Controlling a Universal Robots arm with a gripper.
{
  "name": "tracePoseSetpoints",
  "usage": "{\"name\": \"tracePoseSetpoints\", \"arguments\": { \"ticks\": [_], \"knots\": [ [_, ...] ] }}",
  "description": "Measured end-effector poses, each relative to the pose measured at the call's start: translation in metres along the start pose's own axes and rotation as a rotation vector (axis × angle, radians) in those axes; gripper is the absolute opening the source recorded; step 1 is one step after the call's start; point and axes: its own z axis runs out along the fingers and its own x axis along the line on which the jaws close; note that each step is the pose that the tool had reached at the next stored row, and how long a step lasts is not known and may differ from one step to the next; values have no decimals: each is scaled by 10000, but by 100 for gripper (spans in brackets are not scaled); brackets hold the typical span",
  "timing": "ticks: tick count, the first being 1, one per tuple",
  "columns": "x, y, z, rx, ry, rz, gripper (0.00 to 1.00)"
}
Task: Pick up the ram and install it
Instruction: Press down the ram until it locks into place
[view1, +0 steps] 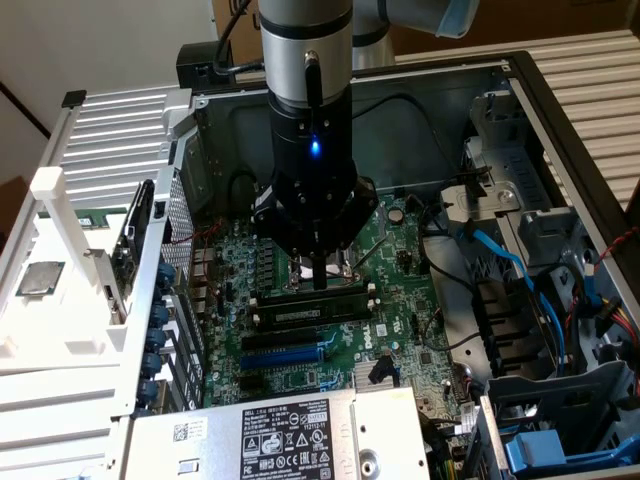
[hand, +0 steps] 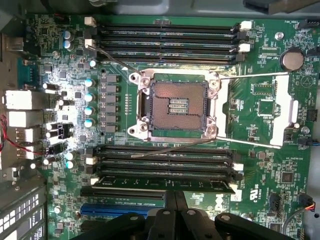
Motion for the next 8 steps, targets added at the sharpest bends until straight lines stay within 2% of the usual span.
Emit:
{"name": "tracePoseSetpoints", "arguments": {
  "ticks": [2, 8],
  "knots": [
    [-2, 0, 0, -45, -12, 129, 10],
    [-3, 0, 0, -47, -10, 166, 10]
  ]
}}
